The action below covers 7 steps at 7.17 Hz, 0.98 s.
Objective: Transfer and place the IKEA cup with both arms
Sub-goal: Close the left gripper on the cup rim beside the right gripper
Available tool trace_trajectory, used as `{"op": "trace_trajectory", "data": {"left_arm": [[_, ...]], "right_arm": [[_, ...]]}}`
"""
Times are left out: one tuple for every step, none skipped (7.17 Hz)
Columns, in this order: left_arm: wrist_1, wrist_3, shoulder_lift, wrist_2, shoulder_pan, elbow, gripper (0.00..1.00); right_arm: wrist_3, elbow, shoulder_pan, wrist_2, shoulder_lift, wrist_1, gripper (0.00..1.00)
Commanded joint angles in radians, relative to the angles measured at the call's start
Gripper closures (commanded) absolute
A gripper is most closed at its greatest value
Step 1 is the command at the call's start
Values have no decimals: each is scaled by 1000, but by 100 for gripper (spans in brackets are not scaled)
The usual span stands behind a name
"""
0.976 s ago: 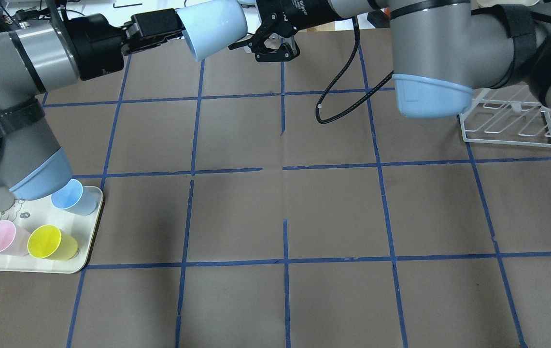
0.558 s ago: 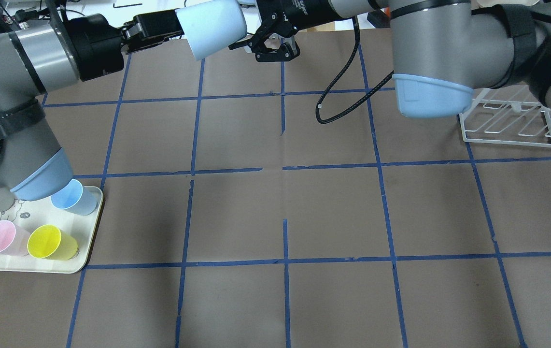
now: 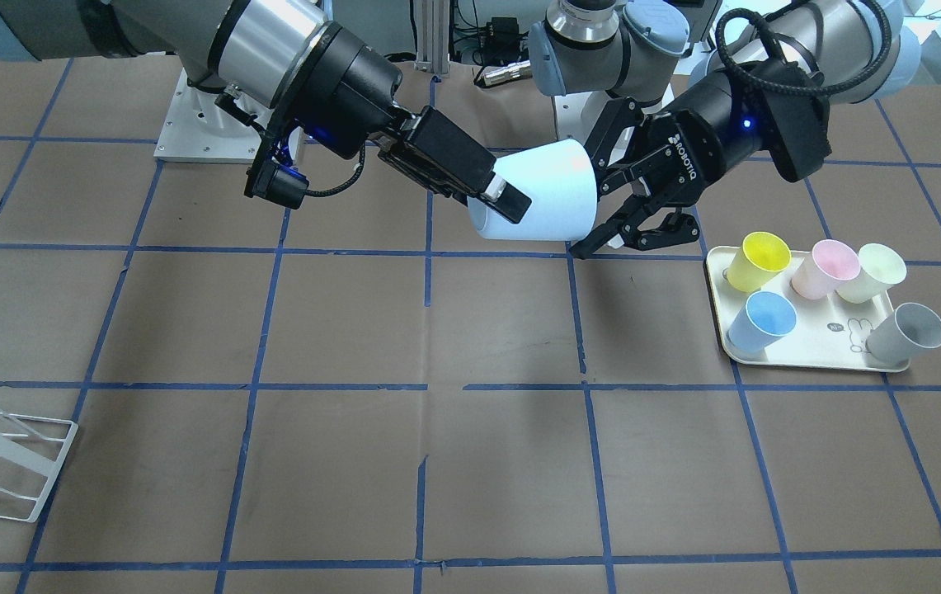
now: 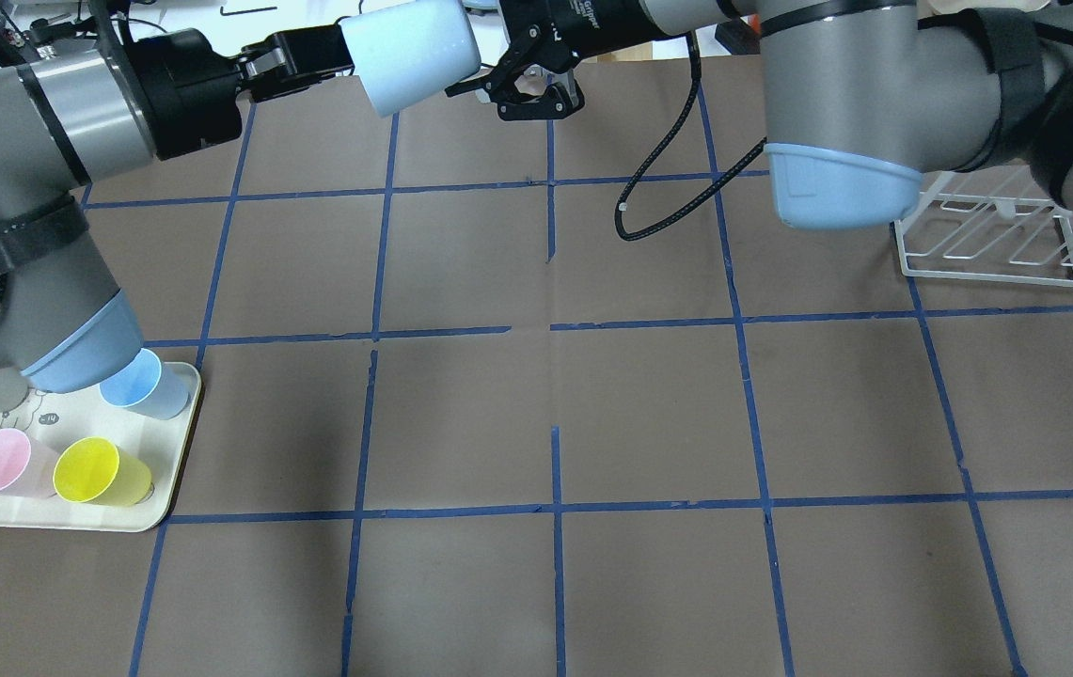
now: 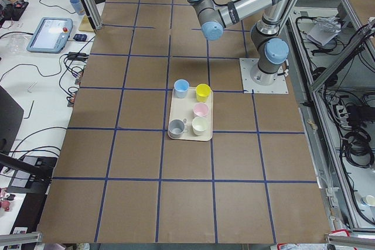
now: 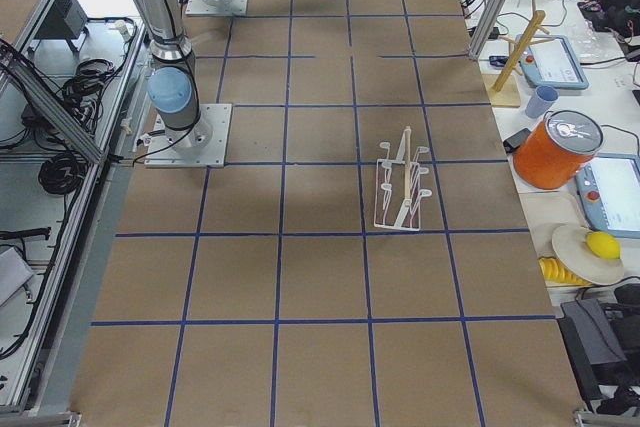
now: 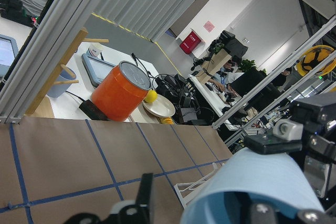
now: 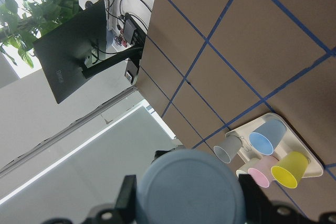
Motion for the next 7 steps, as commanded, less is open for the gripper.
{"op": "trace_trajectory", "data": {"left_arm": [[0,4,26,-12,-2,-32,70],[2,4,37,-19,-2,-48,70],[2,4,40,-19,-2,-49,70],[2,4,40,-19,-2,-49,70],[2,4,40,-19,-2,-48,70],[2,4,40,-19,-2,-48,70],[2,4,40,-19,-2,-48,70]], "right_arm": [[0,-1,0,0,0,0,73],[0,-1,0,0,0,0,73],[0,-1,0,0,0,0,73],[0,-1,0,0,0,0,73],[0,-1,0,0,0,0,73],[0,-1,0,0,0,0,73],[-1,-1,0,0,5,-1,48]]}}
